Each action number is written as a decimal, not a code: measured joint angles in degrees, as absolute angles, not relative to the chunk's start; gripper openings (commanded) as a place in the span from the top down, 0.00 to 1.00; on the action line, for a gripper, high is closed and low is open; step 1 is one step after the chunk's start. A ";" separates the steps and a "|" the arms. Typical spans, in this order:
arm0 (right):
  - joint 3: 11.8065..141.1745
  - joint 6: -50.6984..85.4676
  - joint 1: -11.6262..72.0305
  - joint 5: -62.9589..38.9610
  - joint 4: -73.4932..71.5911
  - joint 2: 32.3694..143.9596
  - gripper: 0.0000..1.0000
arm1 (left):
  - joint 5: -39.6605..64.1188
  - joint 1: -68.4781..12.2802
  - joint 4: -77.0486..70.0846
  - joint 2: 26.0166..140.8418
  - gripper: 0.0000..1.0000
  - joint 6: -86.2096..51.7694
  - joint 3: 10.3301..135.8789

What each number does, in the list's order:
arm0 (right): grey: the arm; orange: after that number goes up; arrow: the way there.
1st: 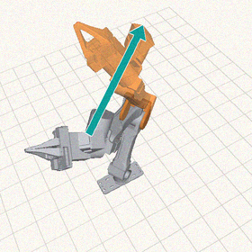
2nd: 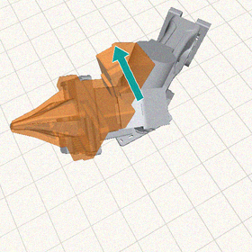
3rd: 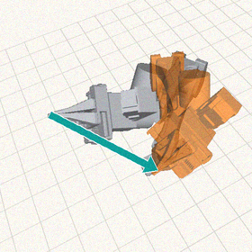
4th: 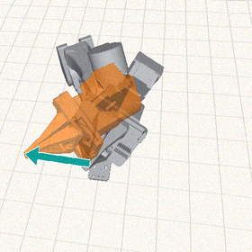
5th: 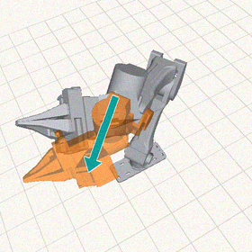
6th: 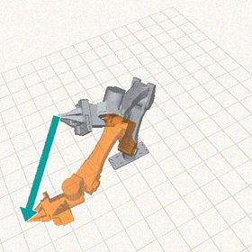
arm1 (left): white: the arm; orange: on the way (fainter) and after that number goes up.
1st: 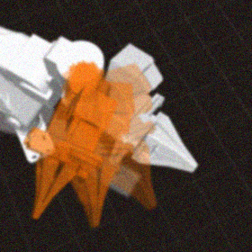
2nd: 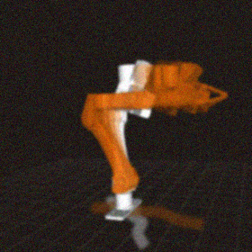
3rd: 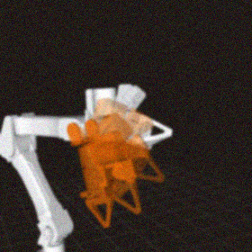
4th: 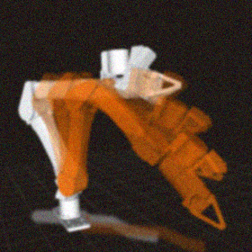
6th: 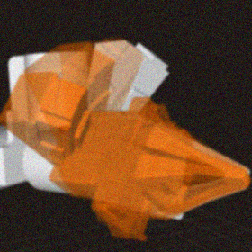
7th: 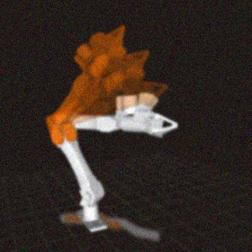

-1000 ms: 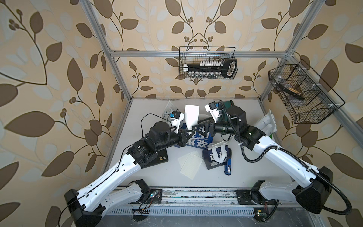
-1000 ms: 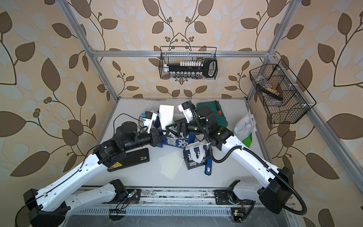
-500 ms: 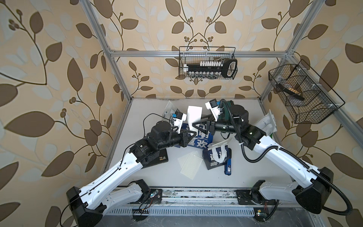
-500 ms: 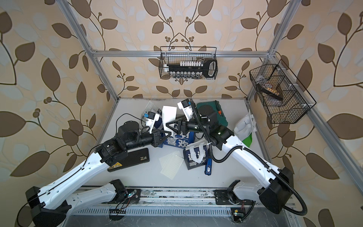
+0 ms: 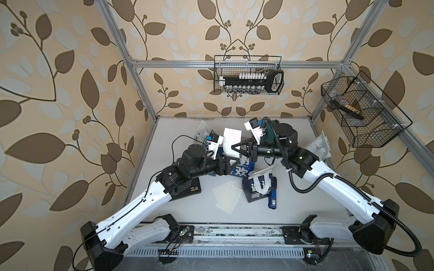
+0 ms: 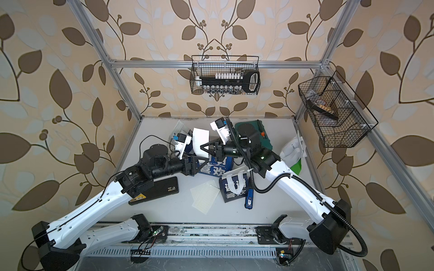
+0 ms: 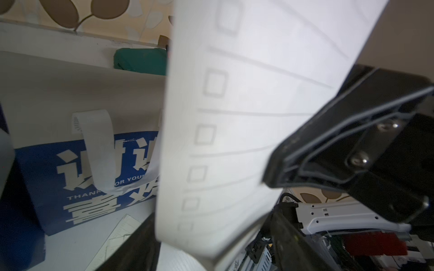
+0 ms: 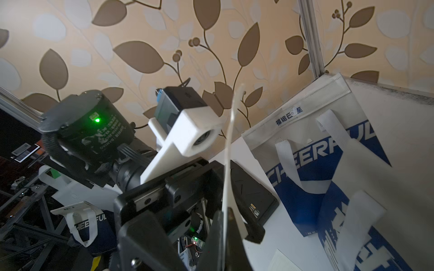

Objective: Staple the receipts to the bags
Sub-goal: Pick up the receipt from the center of the board.

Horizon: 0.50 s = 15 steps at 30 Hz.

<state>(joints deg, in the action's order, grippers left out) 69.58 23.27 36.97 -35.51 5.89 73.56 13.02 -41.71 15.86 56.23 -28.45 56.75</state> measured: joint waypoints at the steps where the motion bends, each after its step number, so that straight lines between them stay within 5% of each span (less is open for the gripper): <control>1: 69.67 22.57 36.95 -34.81 6.81 73.67 0.99 | 10.83 -41.69 16.69 56.21 0.13 -27.18 57.36; 8: 68.62 20.80 35.92 -29.10 10.31 74.85 1.00 | 7.99 -31.55 17.87 59.64 0.09 -18.79 68.60; 15: 66.24 22.81 35.11 -26.46 9.85 80.12 1.00 | 16.05 -23.22 15.97 76.01 0.09 -10.94 80.47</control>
